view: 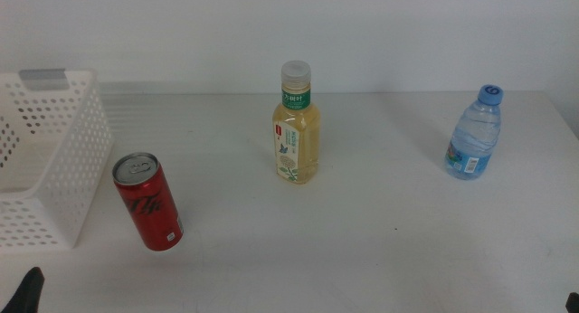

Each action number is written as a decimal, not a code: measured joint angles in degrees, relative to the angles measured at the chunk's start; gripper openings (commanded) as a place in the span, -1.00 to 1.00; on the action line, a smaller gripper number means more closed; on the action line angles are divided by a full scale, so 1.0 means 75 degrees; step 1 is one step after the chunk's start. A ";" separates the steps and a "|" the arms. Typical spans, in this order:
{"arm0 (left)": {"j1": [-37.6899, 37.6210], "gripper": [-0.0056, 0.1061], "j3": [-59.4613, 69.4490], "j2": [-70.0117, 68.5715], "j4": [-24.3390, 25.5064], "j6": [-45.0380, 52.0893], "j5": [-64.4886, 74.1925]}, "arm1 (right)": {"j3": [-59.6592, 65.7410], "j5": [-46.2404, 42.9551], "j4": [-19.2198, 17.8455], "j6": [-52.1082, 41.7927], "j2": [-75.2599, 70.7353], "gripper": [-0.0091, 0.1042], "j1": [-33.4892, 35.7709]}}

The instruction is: Use arms to grab the bottles and put them into the dustbin to the left of the table.

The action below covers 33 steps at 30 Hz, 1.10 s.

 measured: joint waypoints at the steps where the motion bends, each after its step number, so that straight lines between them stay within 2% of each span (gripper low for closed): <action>1: 0.0000 0.71 0.0000 0.0058 -0.0033 0.0000 -0.0009 | 0.0000 0.0000 0.0000 0.0000 0.0000 0.40 0.0000; 10: -0.0030 0.71 -0.0745 0.1555 -0.0258 -0.0015 0.0024 | 0.0000 0.0000 0.0000 0.0000 0.0000 0.40 0.0000; 21: -0.0554 0.71 -0.2216 0.3463 -0.0382 -0.0031 -0.0017 | 0.0000 0.0000 0.0000 0.0000 0.0000 0.40 0.0000; 33: -0.0596 0.71 -0.2384 0.3668 -0.1109 -0.0176 -0.0788 | 0.0000 0.0000 0.0000 0.0000 0.0000 0.40 0.0000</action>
